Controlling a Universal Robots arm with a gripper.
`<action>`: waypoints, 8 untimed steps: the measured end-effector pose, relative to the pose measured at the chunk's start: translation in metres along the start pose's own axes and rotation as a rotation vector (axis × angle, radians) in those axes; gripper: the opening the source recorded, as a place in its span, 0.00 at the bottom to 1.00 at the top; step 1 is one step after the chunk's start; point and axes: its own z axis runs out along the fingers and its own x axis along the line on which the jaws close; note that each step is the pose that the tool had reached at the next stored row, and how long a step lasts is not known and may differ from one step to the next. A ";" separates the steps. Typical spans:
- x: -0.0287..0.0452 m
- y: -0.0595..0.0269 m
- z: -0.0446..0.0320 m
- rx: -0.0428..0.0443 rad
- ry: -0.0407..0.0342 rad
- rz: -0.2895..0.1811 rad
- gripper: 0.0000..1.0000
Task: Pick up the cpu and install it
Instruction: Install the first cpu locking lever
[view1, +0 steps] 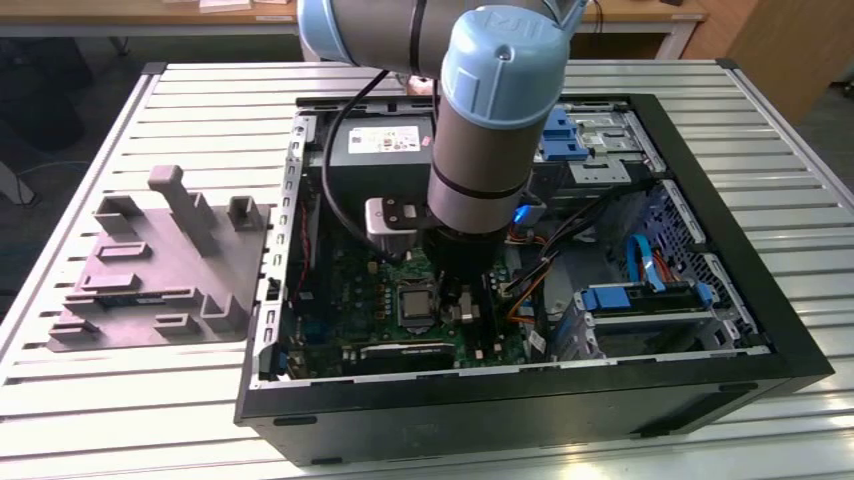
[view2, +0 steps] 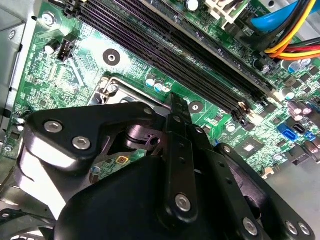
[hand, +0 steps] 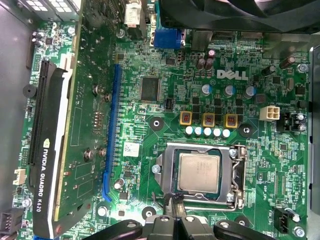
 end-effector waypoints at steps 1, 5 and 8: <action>0.0001 -0.0003 0.0001 0.0000 0.0000 0.000 0.11; 0.0000 -0.0017 0.0004 0.0001 -0.0001 0.000 0.11; 0.0000 -0.0026 0.0007 0.0001 -0.0001 0.000 0.11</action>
